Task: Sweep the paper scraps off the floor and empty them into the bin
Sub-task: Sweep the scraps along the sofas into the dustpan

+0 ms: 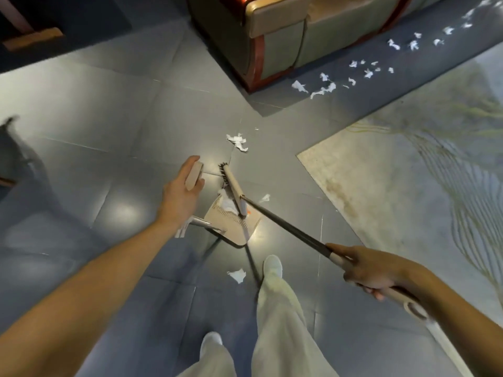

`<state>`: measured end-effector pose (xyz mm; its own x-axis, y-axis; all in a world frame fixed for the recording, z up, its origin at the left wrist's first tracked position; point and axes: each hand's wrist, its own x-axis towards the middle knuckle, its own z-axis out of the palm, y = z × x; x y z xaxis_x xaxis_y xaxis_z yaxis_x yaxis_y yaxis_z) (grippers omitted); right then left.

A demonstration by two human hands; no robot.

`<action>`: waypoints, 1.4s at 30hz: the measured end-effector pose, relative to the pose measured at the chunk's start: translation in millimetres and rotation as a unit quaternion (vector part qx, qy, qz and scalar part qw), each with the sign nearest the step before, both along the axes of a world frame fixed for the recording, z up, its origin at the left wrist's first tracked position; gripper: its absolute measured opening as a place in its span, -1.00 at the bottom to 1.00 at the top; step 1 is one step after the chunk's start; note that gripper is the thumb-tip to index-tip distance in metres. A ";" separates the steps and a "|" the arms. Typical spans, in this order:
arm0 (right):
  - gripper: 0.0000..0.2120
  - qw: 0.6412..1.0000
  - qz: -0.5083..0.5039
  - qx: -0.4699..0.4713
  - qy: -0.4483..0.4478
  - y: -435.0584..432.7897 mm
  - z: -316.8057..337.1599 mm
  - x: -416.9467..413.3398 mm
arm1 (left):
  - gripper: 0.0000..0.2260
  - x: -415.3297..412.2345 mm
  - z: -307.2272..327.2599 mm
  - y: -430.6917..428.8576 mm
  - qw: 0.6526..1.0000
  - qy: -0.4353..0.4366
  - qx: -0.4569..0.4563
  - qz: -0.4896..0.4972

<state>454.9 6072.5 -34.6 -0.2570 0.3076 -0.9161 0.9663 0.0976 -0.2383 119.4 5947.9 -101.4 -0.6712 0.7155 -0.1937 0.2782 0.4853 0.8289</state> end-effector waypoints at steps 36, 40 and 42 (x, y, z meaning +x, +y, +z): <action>-0.47 0.979 -0.199 -0.005 0.034 -352.1 -79.1 34.4 | -0.54 27.5 -7.9 -306.2 0.995 -0.017 -0.040 -0.095; -0.53 0.970 -0.223 -0.076 0.056 -371.3 -64.3 4.6 | -0.57 25.0 -5.6 -294.4 0.992 -0.012 -0.053 -0.110; -0.53 0.970 -0.223 -0.085 0.054 -362.9 -52.9 -4.4 | -0.58 22.0 -4.8 -290.4 0.991 -0.012 -0.058 -0.120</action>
